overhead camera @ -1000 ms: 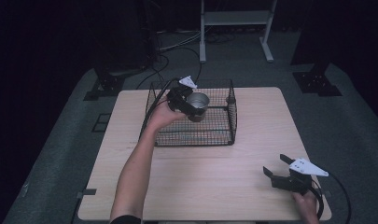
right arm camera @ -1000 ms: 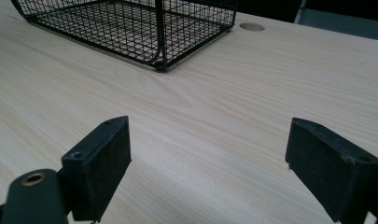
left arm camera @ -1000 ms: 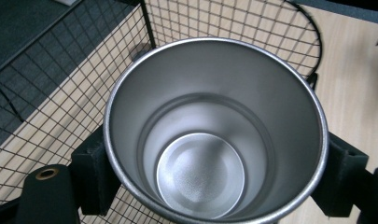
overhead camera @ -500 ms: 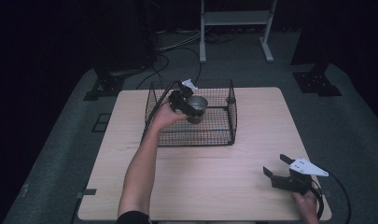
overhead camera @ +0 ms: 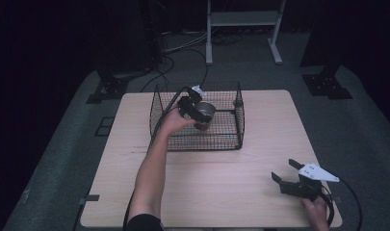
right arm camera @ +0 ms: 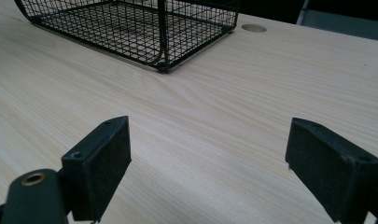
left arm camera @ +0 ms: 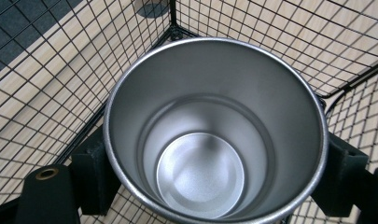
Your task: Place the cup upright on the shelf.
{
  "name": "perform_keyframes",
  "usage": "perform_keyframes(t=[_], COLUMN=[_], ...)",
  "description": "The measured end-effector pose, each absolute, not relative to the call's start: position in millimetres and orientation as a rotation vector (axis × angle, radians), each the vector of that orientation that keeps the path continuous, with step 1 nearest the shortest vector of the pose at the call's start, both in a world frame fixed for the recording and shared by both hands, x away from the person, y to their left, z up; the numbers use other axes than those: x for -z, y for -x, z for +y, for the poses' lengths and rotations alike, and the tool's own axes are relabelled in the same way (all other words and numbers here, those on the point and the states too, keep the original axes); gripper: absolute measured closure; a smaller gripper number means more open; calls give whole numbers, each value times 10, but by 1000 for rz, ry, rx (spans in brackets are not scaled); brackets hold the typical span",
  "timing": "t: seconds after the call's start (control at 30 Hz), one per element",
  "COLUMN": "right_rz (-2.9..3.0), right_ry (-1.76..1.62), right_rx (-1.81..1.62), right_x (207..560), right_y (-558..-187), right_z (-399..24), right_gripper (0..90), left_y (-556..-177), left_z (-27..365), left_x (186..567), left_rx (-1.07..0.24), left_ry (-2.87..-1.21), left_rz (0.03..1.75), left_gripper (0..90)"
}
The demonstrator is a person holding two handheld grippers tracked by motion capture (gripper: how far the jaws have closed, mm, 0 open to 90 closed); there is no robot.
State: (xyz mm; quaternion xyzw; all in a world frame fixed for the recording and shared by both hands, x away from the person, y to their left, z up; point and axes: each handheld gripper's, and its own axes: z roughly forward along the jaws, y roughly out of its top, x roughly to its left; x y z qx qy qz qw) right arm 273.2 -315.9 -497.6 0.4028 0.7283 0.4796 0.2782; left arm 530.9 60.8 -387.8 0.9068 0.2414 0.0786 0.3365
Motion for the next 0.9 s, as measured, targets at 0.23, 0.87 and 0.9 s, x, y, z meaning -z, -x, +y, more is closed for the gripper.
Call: perform_keyframes(t=[0.23, 0.87, 0.9], right_rz=[1951, 1953, 1953], right_ry=[-1080, -1077, -1078], right_rx=[-1296, -1300, -1301], right_x=[4976, 4976, 4976], right_y=[-2729, -2728, -2728], right_z=[-3162, -3165, -3167], right_gripper=[134, 134, 135], left_y=[-5337, -5401, -5408], left_z=[523, 441, 447], left_x=[3963, 4164, 4174], left_rx=[-206, -181, -167], left_ry=[-2382, -2465, -2467], left_rz=[631, 646, 649], left_gripper=[178, 178, 177])
